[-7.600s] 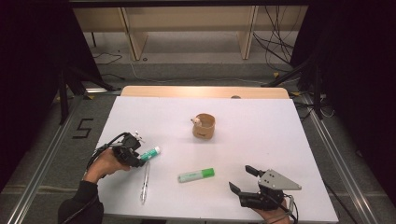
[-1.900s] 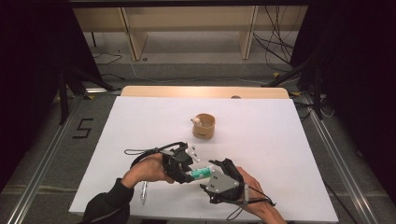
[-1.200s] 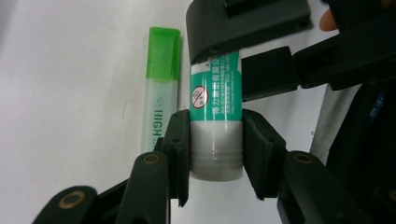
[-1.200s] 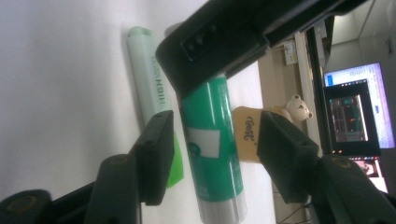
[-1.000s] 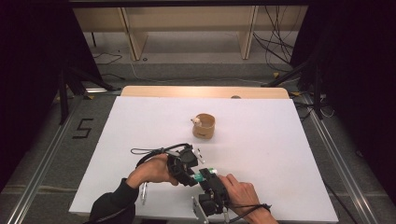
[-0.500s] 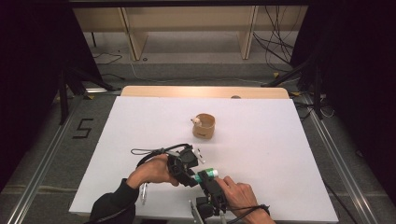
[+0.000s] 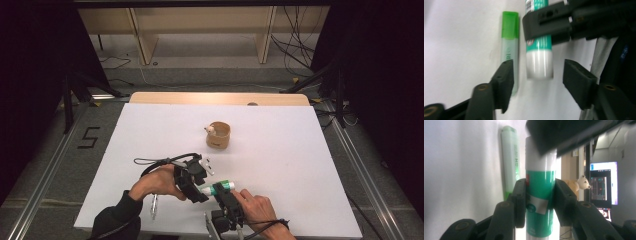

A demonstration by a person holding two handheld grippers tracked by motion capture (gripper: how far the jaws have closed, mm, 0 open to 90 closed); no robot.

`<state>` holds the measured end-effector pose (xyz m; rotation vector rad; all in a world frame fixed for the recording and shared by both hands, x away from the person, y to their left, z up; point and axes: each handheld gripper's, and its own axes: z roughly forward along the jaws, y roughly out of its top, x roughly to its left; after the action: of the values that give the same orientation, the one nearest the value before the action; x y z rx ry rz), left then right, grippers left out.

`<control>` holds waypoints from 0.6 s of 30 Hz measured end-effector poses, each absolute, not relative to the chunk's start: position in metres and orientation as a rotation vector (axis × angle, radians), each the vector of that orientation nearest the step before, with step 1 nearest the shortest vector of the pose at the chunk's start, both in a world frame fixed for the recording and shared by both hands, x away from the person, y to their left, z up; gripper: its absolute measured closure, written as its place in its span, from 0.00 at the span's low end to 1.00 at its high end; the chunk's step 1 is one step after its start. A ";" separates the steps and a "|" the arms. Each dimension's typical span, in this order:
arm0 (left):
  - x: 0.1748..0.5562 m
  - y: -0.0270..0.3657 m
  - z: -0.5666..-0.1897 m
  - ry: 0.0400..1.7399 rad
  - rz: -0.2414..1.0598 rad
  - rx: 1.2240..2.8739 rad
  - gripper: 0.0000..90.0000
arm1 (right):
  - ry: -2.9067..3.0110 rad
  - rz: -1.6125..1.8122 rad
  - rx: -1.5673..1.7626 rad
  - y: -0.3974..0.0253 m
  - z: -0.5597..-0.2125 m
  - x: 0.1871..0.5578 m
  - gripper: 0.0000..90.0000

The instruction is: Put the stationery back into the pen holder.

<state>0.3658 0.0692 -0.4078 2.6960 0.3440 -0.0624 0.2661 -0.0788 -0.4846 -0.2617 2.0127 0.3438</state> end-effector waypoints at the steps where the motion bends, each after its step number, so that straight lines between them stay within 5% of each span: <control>1: 0.365 0.073 -0.407 0.352 -0.053 2.686 0.41 | 2.009 0.352 -0.267 -0.080 -0.484 0.268 0.73; 6: 0.362 0.094 -0.406 0.362 -0.002 2.642 0.29 | 2.050 0.402 -0.186 -0.091 -0.481 0.276 0.73; 18: 0.350 0.134 -0.417 0.522 0.270 2.411 0.22 | 2.194 0.840 0.335 -0.128 -0.454 0.313 0.73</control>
<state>0.3499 0.1337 -0.4169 2.4114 0.5215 0.2696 0.3130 -0.1276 -0.4536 0.3351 2.1938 0.8401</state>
